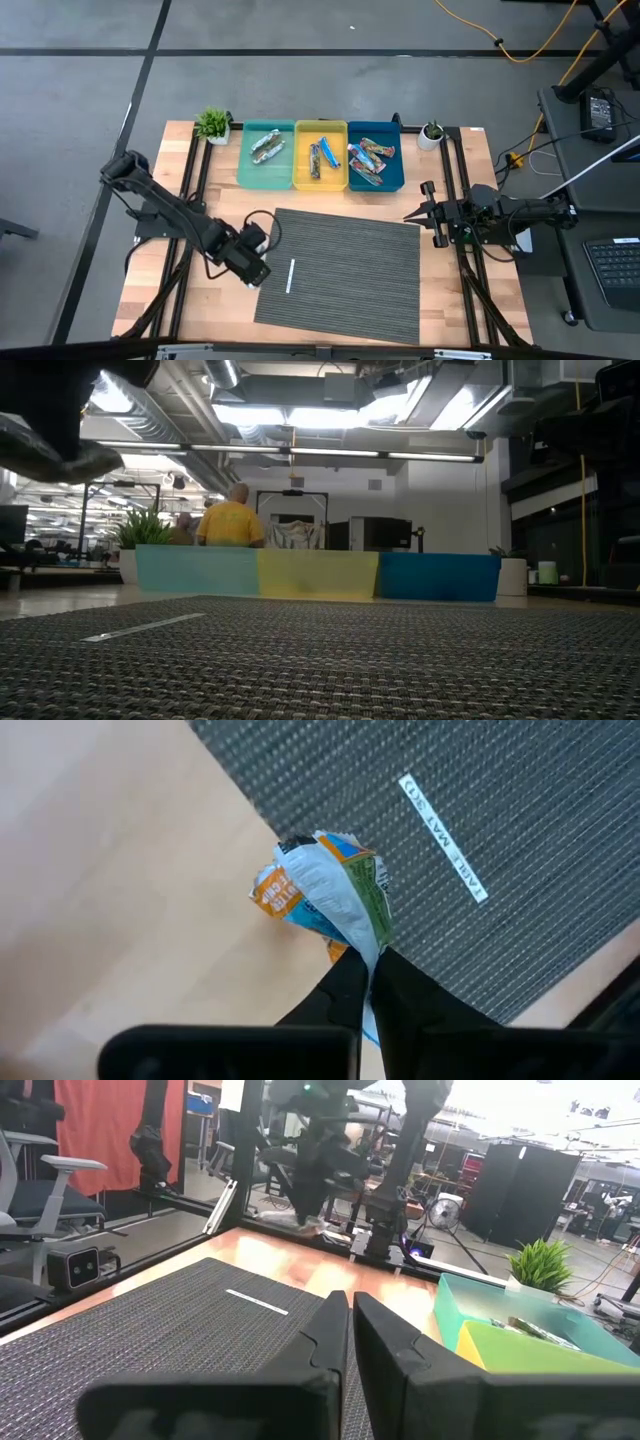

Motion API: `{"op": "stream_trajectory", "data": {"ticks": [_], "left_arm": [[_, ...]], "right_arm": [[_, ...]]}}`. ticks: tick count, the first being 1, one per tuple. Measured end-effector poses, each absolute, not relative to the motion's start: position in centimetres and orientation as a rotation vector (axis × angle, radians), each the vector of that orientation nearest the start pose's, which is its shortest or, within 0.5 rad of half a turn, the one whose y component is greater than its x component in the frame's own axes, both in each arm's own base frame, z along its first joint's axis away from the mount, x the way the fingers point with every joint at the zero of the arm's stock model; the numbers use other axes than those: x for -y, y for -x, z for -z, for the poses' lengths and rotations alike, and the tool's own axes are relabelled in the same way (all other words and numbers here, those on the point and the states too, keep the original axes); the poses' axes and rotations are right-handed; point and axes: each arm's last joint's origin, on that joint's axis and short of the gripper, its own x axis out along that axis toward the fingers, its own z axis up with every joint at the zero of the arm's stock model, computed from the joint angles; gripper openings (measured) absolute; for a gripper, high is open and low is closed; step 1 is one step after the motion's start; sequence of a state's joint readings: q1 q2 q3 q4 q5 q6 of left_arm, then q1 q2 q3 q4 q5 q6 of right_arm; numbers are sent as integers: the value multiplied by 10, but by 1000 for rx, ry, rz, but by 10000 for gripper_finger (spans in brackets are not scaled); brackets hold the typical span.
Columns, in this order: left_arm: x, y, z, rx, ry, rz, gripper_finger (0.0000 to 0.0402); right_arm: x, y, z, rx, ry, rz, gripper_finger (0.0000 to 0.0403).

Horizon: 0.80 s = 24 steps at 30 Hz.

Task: Pick and place Granola Bars by type
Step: Put the yellow granola bar into the green bin

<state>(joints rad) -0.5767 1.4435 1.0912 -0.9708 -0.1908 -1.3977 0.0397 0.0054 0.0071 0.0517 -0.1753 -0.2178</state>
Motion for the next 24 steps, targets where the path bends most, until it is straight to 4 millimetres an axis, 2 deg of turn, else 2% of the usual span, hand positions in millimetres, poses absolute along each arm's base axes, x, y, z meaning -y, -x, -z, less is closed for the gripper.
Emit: {"op": "stream_trajectory", "data": {"ticks": [6, 12, 19, 24], "left_arm": [[118, -226, -248, -1182, 657, -548, 4], [83, -236, -253, -1180, 587, -539, 4], [20, -241, -266, -1157, 521, -526, 3], [-35, -232, -275, -1142, 508, -521, 3]], "right_arm": [[-9, -97, -170, 76, 221, -208, 26], [-9, -97, -170, 76, 220, -208, 26], [-9, -97, -170, 76, 221, -208, 26], [-9, -97, -170, 77, 221, -208, 26]]}}
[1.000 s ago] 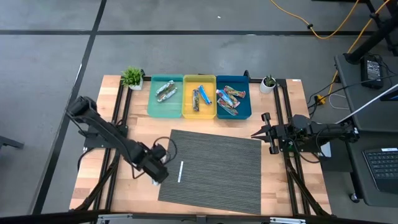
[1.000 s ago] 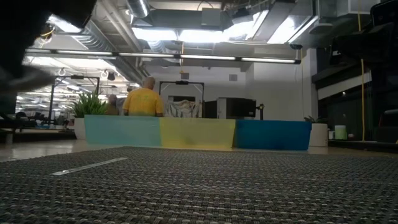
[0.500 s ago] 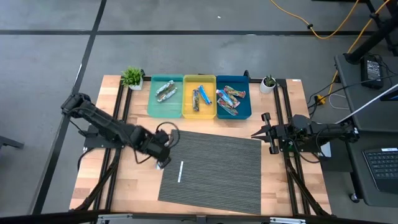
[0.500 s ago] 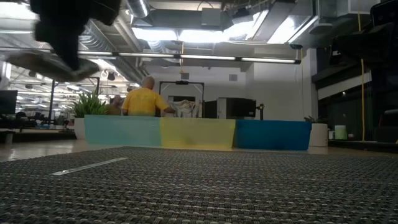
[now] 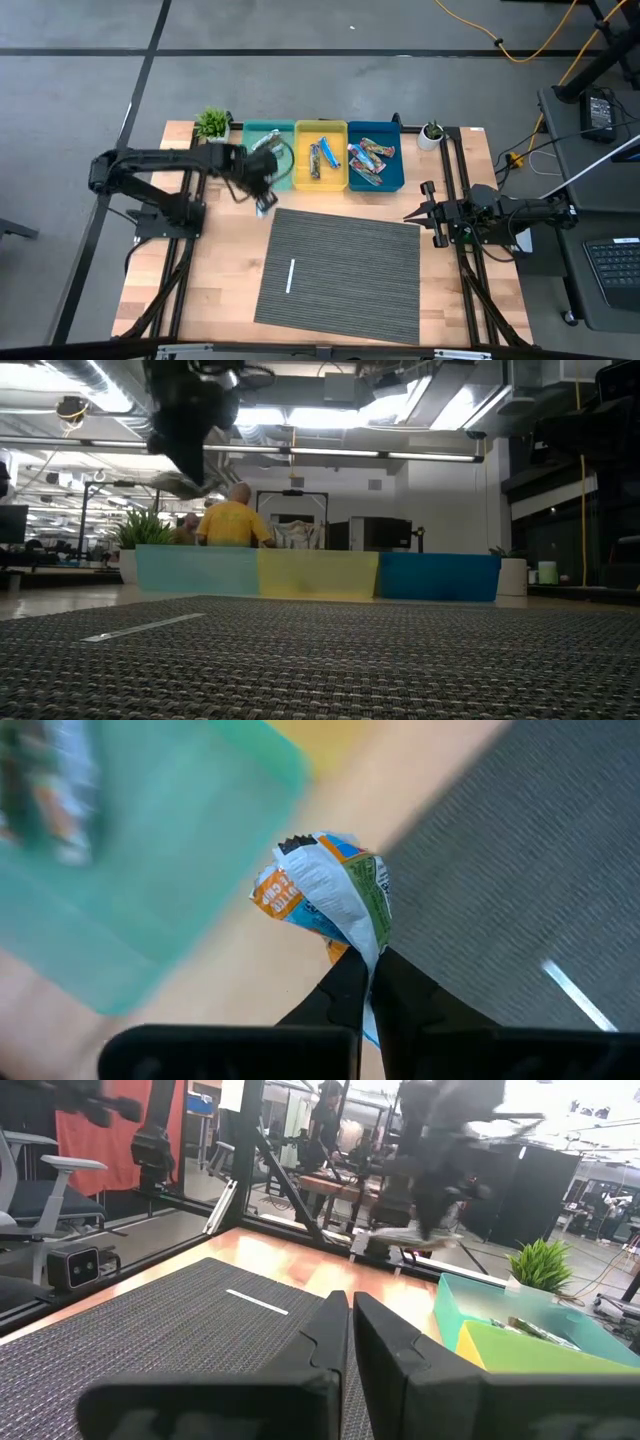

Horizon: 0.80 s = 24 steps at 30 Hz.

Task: Pick and place Granola Bars by type
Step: Put the yellow granola bar into the green bin

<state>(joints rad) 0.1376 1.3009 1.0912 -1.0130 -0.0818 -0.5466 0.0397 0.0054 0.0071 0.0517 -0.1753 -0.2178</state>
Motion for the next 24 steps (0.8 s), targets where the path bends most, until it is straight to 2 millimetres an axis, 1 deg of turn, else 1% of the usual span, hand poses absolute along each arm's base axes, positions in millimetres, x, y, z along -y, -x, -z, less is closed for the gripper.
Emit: {"op": "stream_trajectory", "data": {"ticks": [3, 6, 10, 13, 17, 20, 24], "left_arm": [[-67, -223, -277, -1132, 498, -551, 3], [-94, -213, -278, -1138, 469, -587, 3], [-119, -201, -276, -1157, 427, -635, 3], [-132, -194, -276, -1161, 399, -668, 3], [-142, -192, -278, -1130, 342, -665, 3], [-150, -196, -276, -1113, 295, -646, 3], [-164, -205, -264, -1132, 308, -586, 3]], "right_arm": [[-9, -97, -170, 76, 221, -208, 26], [-9, -97, -170, 76, 221, -208, 26], [-9, -97, -170, 77, 221, -208, 26], [-9, -97, -170, 77, 220, -208, 26], [-9, -97, -170, 76, 221, -208, 26], [-9, -97, -170, 76, 220, -208, 26], [-9, -97, -170, 76, 220, -208, 26]]}}
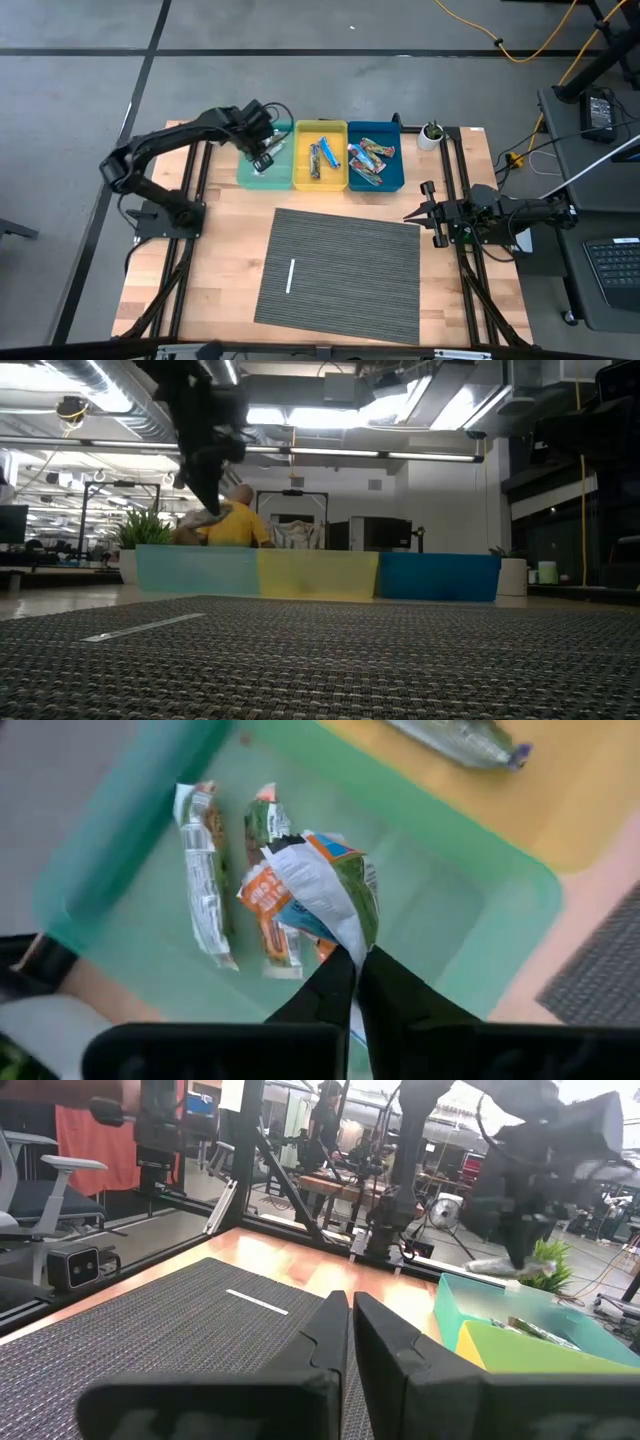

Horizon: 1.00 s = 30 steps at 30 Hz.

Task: Pick and place Granola Bars by type
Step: Put the yellow granola bar into the green bin

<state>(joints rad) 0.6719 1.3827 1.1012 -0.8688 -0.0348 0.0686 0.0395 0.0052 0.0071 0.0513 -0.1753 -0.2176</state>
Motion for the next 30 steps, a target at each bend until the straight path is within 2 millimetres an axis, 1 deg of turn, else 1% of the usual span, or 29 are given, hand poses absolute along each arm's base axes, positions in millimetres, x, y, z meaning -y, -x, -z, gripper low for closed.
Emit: {"op": "stream_trajectory", "data": {"ticks": [3, 7, 10, 13, 18, 28, 30], "left_arm": [[-178, -217, -255, -1194, 284, -569, 3], [-198, -236, -251, -1226, 241, -548, 3], [-209, -247, -250, -1236, 218, -533, 3], [-214, -253, -248, -1237, 202, -523, 3], [-218, -258, -236, -1272, 214, -510, 3], [-229, -272, -193, -1338, 244, -469, 3], [-230, -273, -187, -1353, 253, -464, 4]], "right_arm": [[-9, -97, -170, 77, 221, -208, 26], [-9, -97, -170, 76, 221, -208, 26], [-9, -97, -170, 76, 221, -208, 26], [-9, -97, -170, 76, 221, -208, 26], [-9, -97, -170, 77, 221, -208, 25], [-9, -97, -170, 76, 221, -208, 26], [-9, -97, -170, 76, 221, -208, 26]]}}
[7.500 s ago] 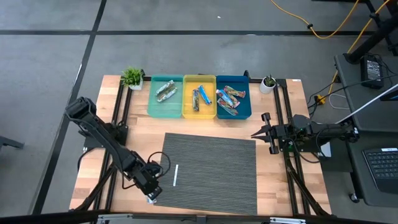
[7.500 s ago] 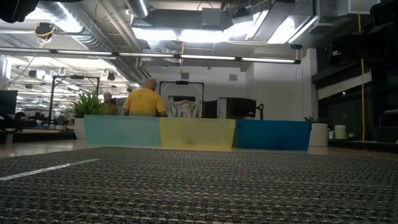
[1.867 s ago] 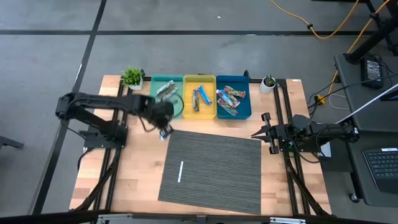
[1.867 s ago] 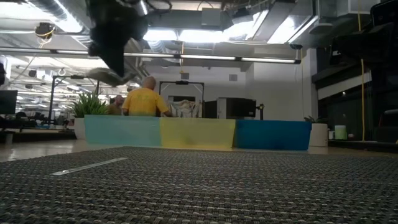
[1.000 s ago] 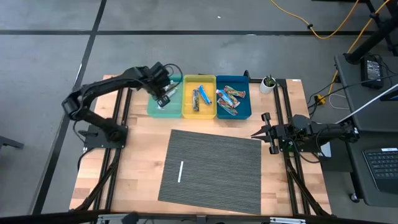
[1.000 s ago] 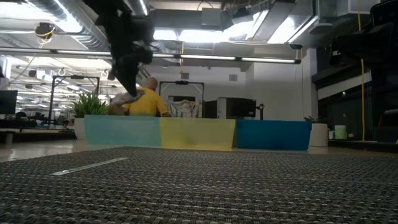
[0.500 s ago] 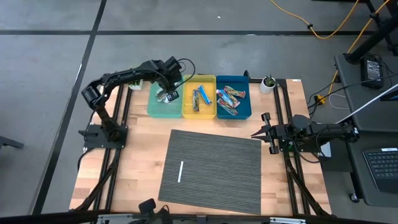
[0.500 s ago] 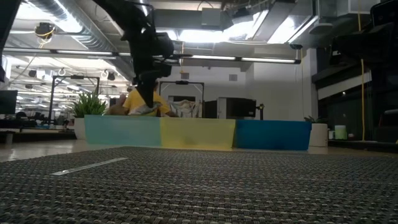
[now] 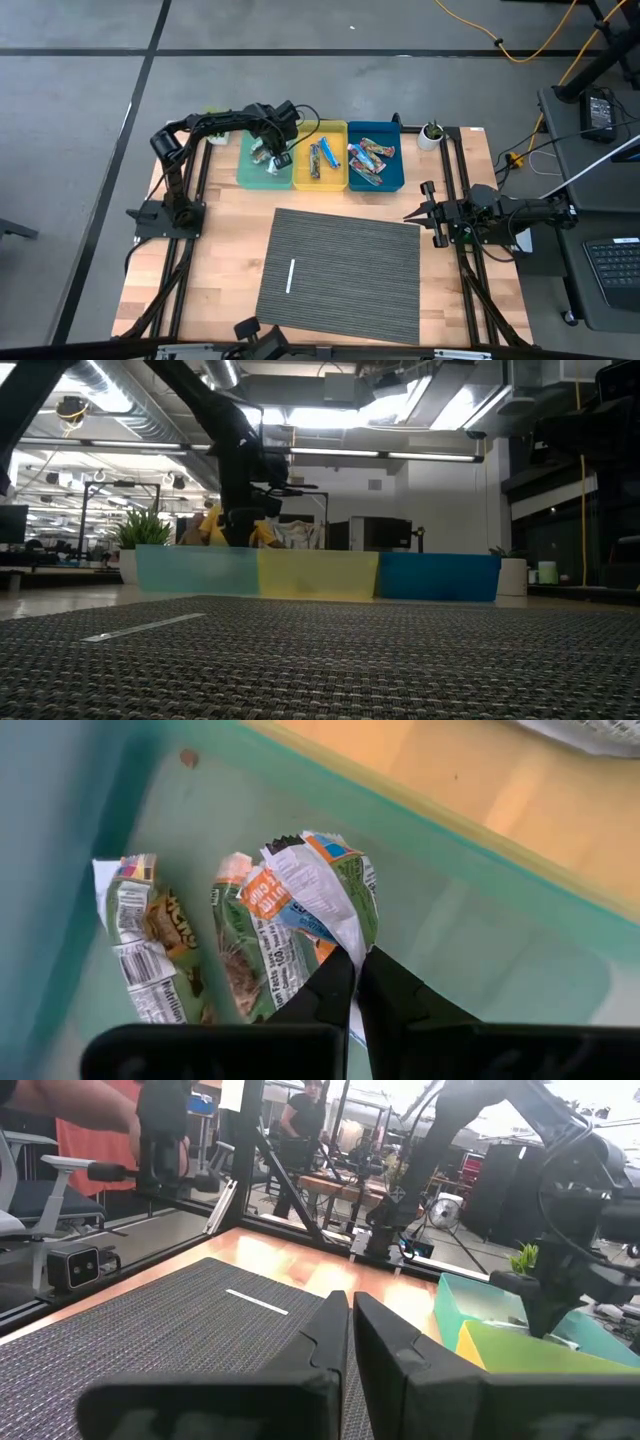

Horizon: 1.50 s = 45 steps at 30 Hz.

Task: Pick and place Granola Bars by type
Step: Put the yellow granola bar into the green bin, then return to Home Position

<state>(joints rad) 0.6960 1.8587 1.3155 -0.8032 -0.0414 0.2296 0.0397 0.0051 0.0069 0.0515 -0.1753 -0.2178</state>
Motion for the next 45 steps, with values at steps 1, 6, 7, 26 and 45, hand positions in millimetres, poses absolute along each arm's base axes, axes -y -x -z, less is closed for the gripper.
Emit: {"op": "stream_trajectory", "data": {"ticks": [1, 6, 7, 26, 45], "left_arm": [[-230, -274, -186, -1356, 257, -465, 4], [-230, -274, -185, -1351, 273, -465, 5], [-230, -274, -185, -1350, 278, -470, 8], [-175, -262, -270, -1149, 243, -429, 140], [14, -224, -310, -426, 58, 2, 7]], "right_arm": [[-9, -97, -170, 76, 220, -208, 26], [-9, -97, -170, 76, 221, -208, 26], [-9, -97, -170, 76, 220, -208, 26], [-9, -97, -170, 76, 220, -208, 26], [-9, -97, -170, 77, 220, -208, 26]]}}
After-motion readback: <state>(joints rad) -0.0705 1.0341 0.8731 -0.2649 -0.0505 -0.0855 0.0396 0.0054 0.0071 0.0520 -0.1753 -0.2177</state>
